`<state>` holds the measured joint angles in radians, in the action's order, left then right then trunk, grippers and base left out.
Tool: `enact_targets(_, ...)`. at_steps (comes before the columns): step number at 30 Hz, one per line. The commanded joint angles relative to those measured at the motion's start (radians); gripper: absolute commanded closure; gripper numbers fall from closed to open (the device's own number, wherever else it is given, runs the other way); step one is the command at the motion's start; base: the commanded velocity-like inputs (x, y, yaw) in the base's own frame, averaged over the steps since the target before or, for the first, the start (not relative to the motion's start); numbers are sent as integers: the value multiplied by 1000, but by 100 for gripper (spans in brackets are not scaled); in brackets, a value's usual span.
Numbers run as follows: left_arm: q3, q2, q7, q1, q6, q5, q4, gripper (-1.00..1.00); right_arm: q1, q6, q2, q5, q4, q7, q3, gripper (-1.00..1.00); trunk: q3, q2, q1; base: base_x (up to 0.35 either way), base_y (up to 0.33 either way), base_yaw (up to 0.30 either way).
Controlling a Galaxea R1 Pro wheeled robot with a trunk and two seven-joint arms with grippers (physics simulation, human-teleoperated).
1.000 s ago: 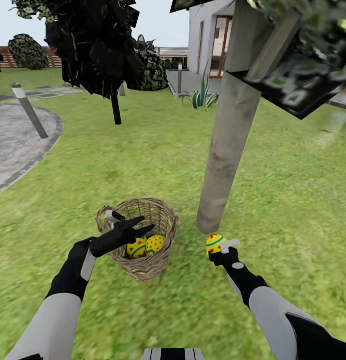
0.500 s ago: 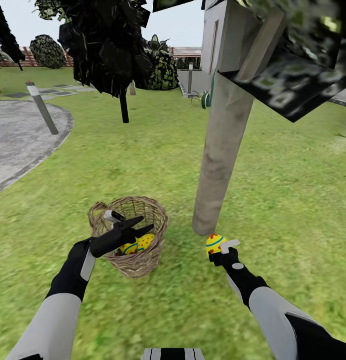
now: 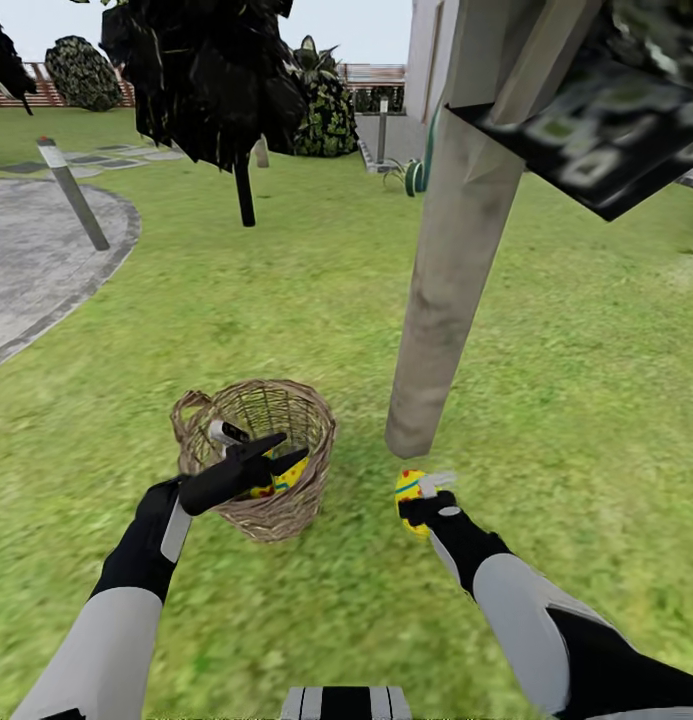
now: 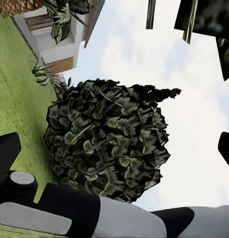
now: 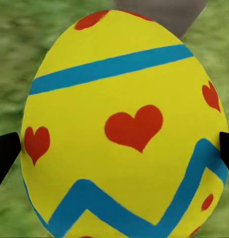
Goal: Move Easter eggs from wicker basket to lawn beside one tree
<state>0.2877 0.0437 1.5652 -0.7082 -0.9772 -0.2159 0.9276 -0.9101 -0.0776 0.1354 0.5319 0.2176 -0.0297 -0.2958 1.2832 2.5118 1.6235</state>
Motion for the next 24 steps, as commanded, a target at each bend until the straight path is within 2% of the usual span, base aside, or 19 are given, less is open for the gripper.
enact_targets(1,2,1,6,-1,-11,4,0,-100,-24,-18,9,6,-1,-25,-3,100,5,1,0,0,0,0)
enact_targets(4,1,1,6,-1,-12,4,0,-100,-49,-96,33,5,-22,-70,-3,100,16,1,2,0,0,0)
enact_targets(7,1,1,6,0,-12,4,0,-100,-93,-117,37,1,-43,-90,-3,100,28,2,3,0,0,0)
enact_targets(8,1,1,6,0,-12,4,0,-100,-114,-150,39,-1,-62,-95,-3,100,32,2,3,0,0,0)
enact_targets(13,1,1,6,-1,-12,4,0,-100,-141,-156,39,-3,-64,-96,-4,100,51,3,6,0,0,0)
enact_targets(24,2,-1,6,0,-12,4,3,-100,-144,-143,39,-15,-50,-84,-5,100,94,6,11,0,0,0)
